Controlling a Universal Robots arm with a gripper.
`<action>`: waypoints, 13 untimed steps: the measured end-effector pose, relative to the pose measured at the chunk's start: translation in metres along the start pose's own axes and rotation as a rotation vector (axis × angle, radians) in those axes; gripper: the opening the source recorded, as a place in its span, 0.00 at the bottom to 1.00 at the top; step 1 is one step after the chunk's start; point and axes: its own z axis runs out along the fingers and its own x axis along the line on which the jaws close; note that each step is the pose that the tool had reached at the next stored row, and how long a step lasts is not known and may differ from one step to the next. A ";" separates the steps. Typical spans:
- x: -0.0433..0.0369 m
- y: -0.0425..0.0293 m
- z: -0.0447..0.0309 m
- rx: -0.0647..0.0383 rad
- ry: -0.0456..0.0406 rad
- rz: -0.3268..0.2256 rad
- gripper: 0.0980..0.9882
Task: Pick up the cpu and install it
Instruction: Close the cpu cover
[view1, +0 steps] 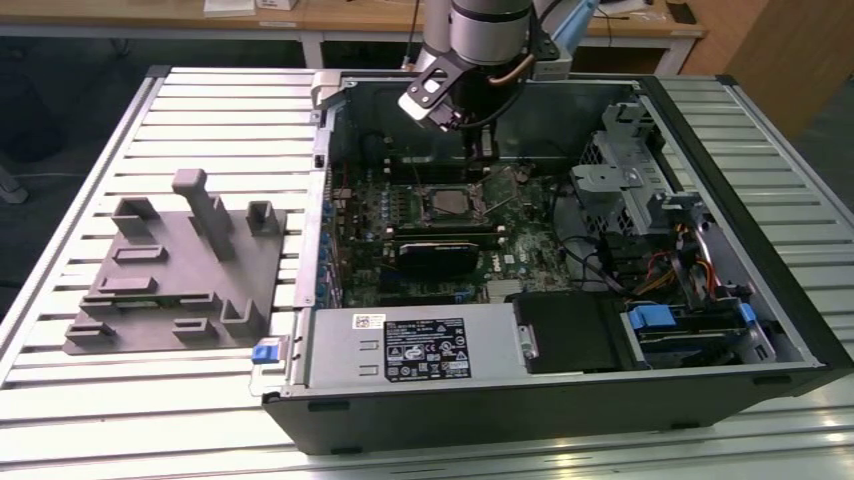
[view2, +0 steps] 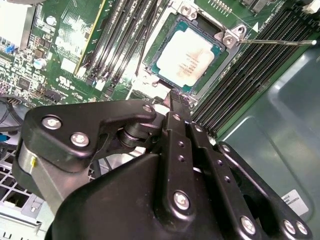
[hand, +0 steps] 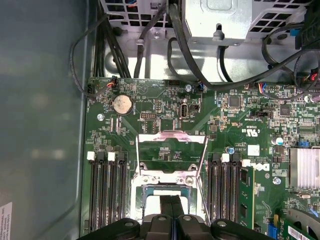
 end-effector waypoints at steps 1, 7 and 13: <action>0.0000 0.0005 0.0000 0.000 0.0000 0.000 0.01; 0.0000 0.0044 0.0002 0.000 0.0000 0.000 0.01; -0.0001 0.0088 0.0005 0.000 0.0000 0.000 0.01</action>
